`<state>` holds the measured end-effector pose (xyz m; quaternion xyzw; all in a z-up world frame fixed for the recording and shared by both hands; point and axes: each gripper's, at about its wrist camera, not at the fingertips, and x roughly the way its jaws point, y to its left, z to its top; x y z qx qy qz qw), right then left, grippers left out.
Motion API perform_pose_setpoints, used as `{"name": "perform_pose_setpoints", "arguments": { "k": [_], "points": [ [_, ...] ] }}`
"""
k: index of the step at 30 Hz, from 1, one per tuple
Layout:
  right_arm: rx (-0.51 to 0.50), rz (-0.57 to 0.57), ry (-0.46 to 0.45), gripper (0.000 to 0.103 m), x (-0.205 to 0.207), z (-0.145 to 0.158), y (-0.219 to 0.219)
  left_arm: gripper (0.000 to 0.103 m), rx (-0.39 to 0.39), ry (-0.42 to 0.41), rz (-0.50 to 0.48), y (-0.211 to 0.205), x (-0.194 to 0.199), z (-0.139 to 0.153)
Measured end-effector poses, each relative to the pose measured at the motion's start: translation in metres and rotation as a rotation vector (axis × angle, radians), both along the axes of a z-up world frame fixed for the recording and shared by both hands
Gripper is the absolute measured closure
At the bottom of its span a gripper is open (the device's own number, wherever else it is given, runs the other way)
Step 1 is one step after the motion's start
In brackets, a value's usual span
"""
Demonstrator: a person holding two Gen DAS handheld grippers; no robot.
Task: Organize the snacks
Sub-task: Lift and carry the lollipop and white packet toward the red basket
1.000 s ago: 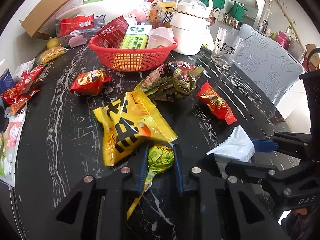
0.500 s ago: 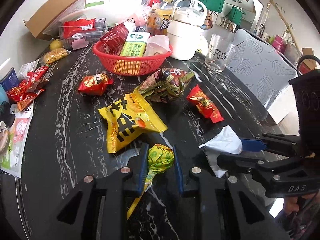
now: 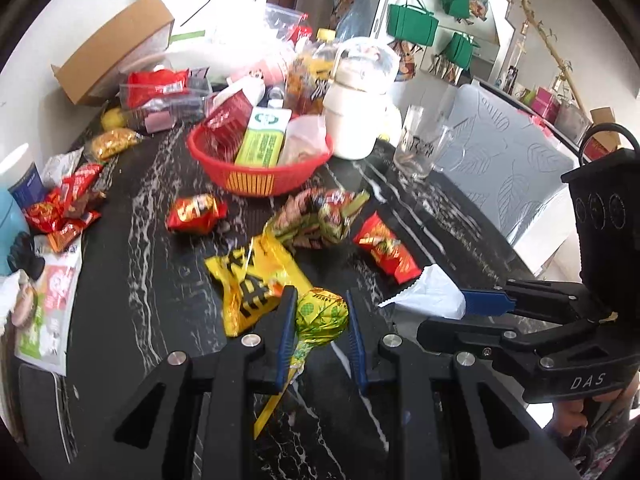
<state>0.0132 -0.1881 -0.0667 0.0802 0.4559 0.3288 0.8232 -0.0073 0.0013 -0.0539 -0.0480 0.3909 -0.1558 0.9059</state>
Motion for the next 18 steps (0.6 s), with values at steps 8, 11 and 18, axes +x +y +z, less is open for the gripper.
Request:
{"name": "perform_pose_setpoints", "arguments": {
  "k": [8,11,18],
  "points": [
    [0.029,0.026,-0.074,0.054,0.013,0.033,0.003,0.079,-0.018,-0.109,0.000,0.005,0.012,0.038],
    [0.028,0.034,-0.115,0.054,0.021,0.049,0.005,0.079,-0.017,-0.158,0.007,0.006,0.017,0.053],
    [0.031,0.046,-0.206,0.054,0.042,0.084,0.012,0.079,-0.034,-0.255,0.027,0.011,0.037,0.088]
  ]
}}
